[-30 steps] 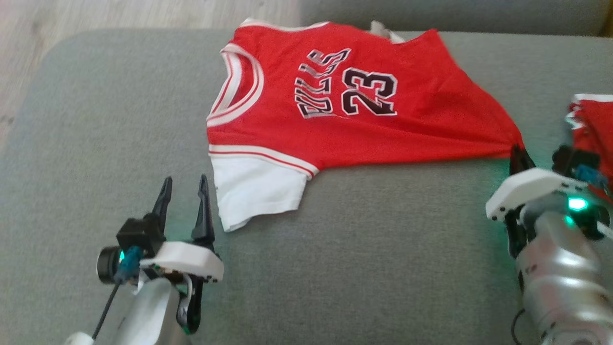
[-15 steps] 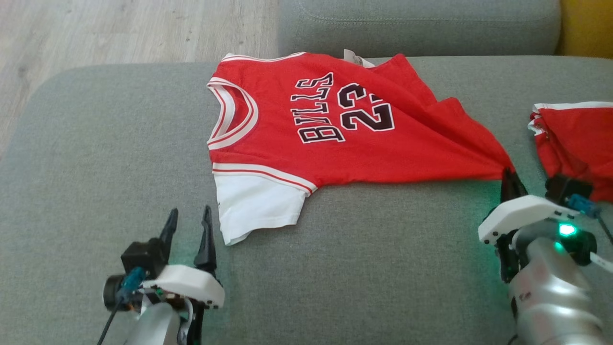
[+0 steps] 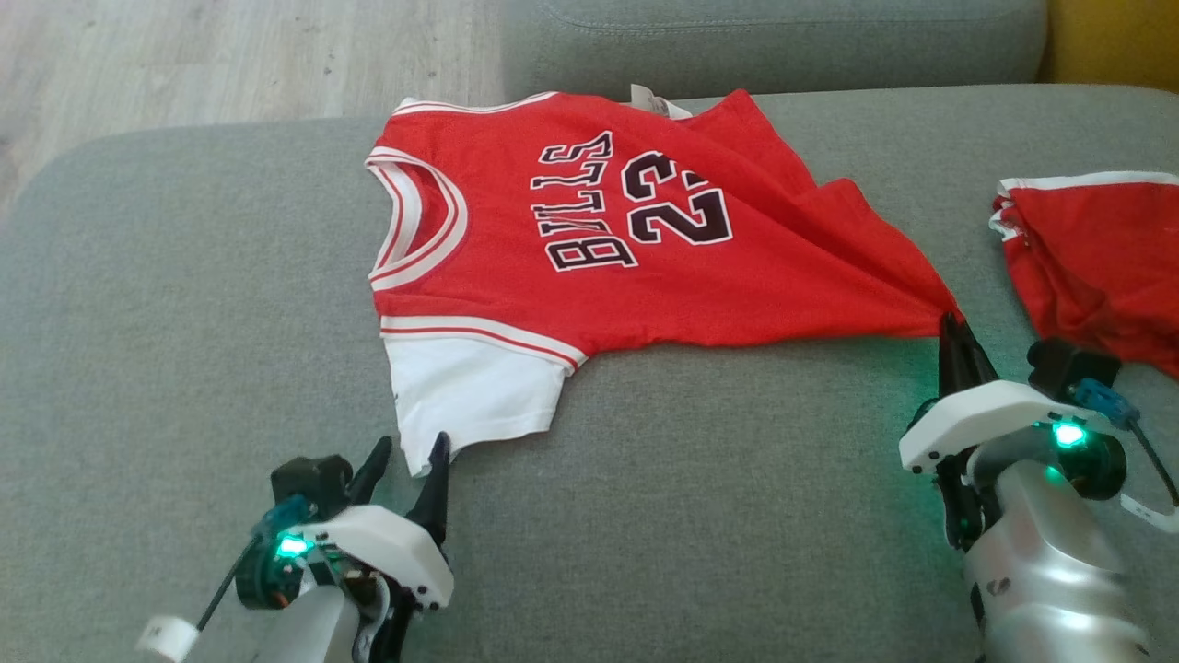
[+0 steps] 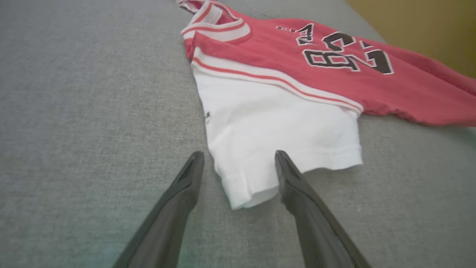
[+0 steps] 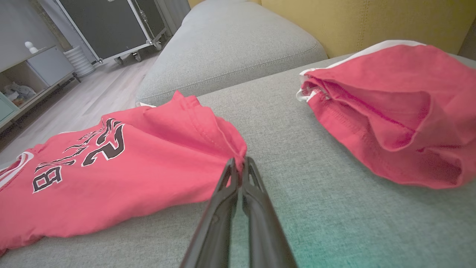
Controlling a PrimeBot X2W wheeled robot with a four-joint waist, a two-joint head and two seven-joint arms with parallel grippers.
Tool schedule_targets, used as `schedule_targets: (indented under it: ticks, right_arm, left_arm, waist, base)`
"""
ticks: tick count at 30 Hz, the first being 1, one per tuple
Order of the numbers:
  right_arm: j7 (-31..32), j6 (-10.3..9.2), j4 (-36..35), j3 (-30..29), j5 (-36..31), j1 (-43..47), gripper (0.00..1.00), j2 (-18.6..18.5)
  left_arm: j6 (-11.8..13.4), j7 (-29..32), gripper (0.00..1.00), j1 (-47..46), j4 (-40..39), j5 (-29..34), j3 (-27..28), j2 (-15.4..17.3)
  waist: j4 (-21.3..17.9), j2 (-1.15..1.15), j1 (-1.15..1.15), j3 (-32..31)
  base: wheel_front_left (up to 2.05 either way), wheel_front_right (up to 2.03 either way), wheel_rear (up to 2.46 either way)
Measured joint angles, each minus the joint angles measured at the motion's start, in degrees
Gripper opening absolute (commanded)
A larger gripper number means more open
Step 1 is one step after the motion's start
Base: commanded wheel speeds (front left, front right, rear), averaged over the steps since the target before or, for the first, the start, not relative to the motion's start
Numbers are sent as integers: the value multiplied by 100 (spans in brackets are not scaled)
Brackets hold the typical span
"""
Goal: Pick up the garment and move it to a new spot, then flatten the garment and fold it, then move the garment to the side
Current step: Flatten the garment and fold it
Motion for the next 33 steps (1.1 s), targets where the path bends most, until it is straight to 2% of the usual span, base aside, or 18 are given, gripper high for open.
schedule_targets:
  ticks: [7, 11, 12, 13, 20, 26, 33]
  right_arm:
    - [0, 0, -89, 92, 20, 7, 0, 0]
    - [0, 0, -156, 142, 19, 7, 0, 0]
    - [0, 0, -162, 152, 19, 7, 0, 0]
    - [0, 0, -162, 164, 19, 7, 0, 0]
    - [0, 0, -199, 181, 18, -8, 0, 1]
    - [0, 0, -292, 196, 10, -15, 0, 2]
    - [0, 0, -448, 450, 124, -190, 0, 1]
  left_arm:
    - [194, 301, 100, -88, 134, -8, -3, 7]
    - [186, 501, 100, -188, 168, -13, -62, 12]
    - [180, 567, 41, -211, 168, -53, -85, 12]
    - [154, 634, 0, -238, 167, -86, -125, 12]
    - [38, 806, 0, -276, 77, -259, -199, 64]
    - [-21, 290, 0, -268, -411, -554, -130, 88]
    - [-64, -301, 0, -304, -1303, -837, 111, 321]
  waist:
    - [-79, 0, 0, 43]
    - [-113, 0, 0, 83]
    - [-119, 0, 0, 90]
    - [-127, 0, 0, 98]
    - [-172, 0, 0, 116]
    - [-167, 0, 0, 49]
    - [-139, 0, 0, -107]
  base:
    - [0, 0, 0]
    - [0, 0, 0]
    - [0, 0, 0]
    - [0, 0, 0]
    - [0, 0, 0]
    - [0, 0, 0]
    - [0, 0, 0]
